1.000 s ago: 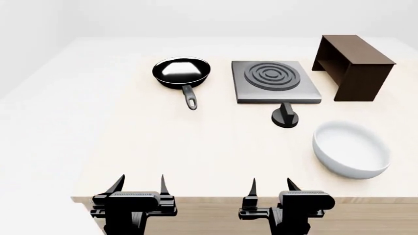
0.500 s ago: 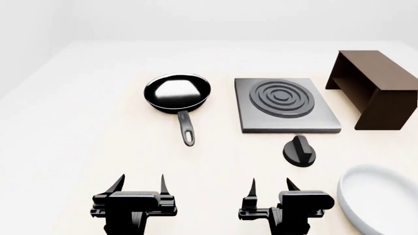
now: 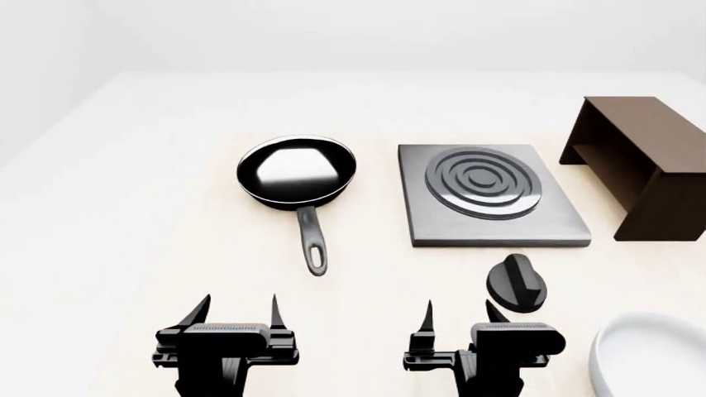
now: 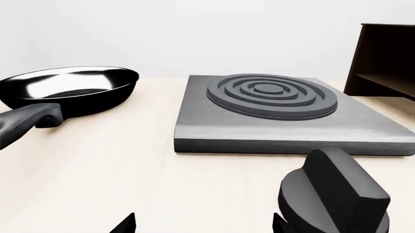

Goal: Turn on the stove.

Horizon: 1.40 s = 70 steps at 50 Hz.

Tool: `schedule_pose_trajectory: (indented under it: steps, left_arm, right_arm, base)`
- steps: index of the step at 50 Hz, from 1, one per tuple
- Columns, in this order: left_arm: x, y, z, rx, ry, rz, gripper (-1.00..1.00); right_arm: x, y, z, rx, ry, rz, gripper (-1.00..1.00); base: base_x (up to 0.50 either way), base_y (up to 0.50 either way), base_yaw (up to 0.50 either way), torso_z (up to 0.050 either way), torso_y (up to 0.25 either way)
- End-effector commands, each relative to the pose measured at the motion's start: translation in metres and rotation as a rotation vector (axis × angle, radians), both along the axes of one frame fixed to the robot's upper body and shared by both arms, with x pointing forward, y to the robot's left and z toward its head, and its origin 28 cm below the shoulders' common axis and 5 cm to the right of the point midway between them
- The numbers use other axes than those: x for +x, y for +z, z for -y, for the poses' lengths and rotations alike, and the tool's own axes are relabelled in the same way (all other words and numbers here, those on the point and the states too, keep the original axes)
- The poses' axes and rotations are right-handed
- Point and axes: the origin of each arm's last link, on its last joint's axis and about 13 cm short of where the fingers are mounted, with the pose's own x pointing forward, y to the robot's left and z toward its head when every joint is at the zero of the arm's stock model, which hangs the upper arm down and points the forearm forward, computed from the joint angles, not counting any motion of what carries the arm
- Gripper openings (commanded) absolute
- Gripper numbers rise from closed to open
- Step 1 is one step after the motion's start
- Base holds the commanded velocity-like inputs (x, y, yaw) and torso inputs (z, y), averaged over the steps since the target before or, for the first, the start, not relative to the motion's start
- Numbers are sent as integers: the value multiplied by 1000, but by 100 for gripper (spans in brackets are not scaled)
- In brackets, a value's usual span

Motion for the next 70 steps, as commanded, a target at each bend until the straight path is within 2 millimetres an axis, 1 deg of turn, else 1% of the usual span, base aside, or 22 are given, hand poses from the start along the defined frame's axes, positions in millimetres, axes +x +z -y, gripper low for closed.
schedule_pose_trajectory:
  steps: [1,15,37,45,46,59,70]
  left_arm:
    - [0,0,0,-7,-8,13,100]
    - [0,0,0,-6,-8,13,100]
    - [-1,1,1,-8,3,13,100]
    - [0,0,0,-8,4,14,100]
    - [0,-2,0,-8,4,14,100]
    - [-3,0,1,-6,0,14,100]
    - [-3,1,1,-5,0,15,100]
  right_arm:
    - [-1,0,0,6,8,9,100]
    - [0,0,0,4,6,11,100]
    - [35,-11,5,1,-58,-35,100]
    - [41,-8,7,14,-75,-34,100]
    - [44,-7,10,26,-95,-34,100]
    - [52,-1,20,61,-151,-27,100]
    - [54,-5,19,57,-160,-37,100]
  base:
    - [0,0,0,0,0]
    - [0,0,0,0,0]
    - [0,0,0,0,0]
    - [0,0,0,0,0]
    - [0,0,0,0,0]
    - [0,0,0,0,0]
    - [0,0,0,0,0]
